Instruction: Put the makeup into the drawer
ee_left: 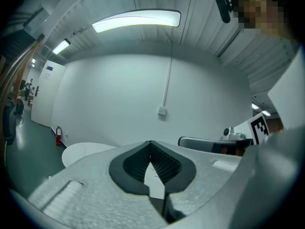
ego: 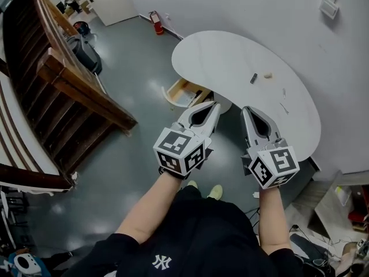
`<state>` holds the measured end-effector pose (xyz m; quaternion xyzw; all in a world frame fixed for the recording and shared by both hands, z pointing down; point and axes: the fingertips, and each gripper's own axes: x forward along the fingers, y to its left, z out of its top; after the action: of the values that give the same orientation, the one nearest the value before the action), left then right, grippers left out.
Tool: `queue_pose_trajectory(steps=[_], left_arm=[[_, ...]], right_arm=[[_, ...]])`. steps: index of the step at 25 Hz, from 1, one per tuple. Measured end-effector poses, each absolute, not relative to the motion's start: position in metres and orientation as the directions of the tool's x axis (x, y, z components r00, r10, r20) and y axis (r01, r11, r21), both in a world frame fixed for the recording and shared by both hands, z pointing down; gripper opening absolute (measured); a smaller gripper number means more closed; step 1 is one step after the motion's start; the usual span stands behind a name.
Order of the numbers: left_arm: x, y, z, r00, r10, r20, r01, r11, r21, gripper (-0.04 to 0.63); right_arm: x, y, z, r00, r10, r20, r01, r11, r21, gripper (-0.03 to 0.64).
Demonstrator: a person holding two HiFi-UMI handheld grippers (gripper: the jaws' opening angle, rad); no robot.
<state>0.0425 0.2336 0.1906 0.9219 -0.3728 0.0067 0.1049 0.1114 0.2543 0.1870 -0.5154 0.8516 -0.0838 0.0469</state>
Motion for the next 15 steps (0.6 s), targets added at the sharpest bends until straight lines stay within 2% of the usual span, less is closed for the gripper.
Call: queue_pose_trajectory(steps=[15], left_arm=[[0.051, 0.19, 0.213, 0.741, -0.662, 0.109, -0.67, -0.724, 0.163, 0.008]], right_arm=[[0.111, 0.211, 0.213, -0.429, -0.901, 0.061, -0.892, 0.411, -0.188, 0.015]])
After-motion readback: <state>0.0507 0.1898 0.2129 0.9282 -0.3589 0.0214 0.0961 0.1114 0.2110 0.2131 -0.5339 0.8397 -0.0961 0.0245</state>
